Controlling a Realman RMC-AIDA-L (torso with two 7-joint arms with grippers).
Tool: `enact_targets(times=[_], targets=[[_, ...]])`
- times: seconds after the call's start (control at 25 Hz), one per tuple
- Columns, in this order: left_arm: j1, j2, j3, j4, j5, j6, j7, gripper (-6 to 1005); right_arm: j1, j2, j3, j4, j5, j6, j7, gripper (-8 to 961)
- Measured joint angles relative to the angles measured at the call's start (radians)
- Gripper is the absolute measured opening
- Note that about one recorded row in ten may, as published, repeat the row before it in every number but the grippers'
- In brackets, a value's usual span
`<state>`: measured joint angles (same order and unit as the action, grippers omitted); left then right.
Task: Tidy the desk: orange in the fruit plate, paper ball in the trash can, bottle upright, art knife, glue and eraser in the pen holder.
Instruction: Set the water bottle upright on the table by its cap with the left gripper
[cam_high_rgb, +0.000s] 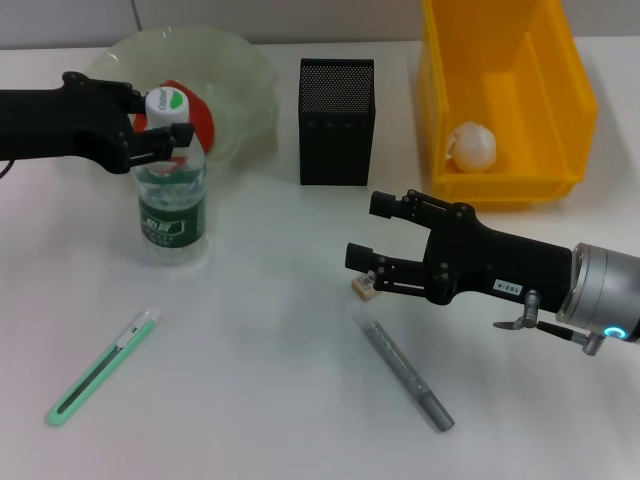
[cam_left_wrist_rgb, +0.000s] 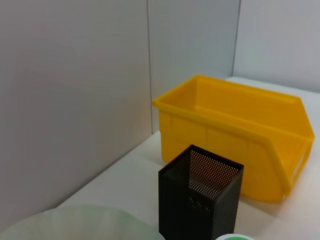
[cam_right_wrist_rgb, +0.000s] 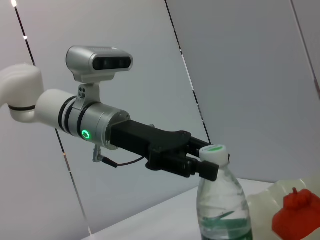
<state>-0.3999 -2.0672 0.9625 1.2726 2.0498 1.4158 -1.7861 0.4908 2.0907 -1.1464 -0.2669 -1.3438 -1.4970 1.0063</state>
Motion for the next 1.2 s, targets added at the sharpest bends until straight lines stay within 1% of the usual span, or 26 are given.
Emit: enact_targets(times=[0.04,0.12,0.2,0.28,0.32,0.56,0.64,0.84,1.0,1.2], targets=[[0.002,0.000,-0.014,-0.011,-0.013,-0.001,0.010,435,0.000,0.000,0.000,0.000,0.000,0.000,0.000,829],[0.002,0.000,-0.014,-0.011,-0.013,-0.001,0.010,435,0.000,0.000,-0.001,0.000,0.000,0.000,0.000,829],[0.008,0.001,-0.055,-0.046,-0.050,0.000,0.033,436,0.000,0.000,-0.001,0.000,0.000,0.000,0.000,829],[0.009,0.001,-0.061,-0.049,-0.052,0.000,0.035,438,0.000,0.000,-0.002,0.000,0.000,0.000,0.000,829],[0.011,0.001,-0.082,-0.057,-0.063,0.004,0.045,438,0.000,0.000,-0.003,0.000,0.000,0.000,0.000,829],[0.021,0.002,-0.097,-0.076,-0.104,0.006,0.071,443,0.000,0.001,-0.005,0.000,0.000,0.000,-0.001,829],[0.031,0.004,-0.101,-0.106,-0.133,0.003,0.107,445,0.000,0.002,-0.005,0.000,0.000,0.000,-0.001,829],[0.031,0.004,-0.110,-0.147,-0.145,-0.001,0.134,449,0.000,0.002,-0.007,0.003,0.000,0.000,-0.001,829],[0.031,0.003,-0.138,-0.190,-0.182,-0.002,0.171,453,0.001,0.002,-0.007,0.005,0.000,0.000,-0.002,829],[0.026,0.004,-0.168,-0.215,-0.212,-0.002,0.191,457,0.004,0.002,-0.007,0.006,0.000,0.000,-0.002,828]])
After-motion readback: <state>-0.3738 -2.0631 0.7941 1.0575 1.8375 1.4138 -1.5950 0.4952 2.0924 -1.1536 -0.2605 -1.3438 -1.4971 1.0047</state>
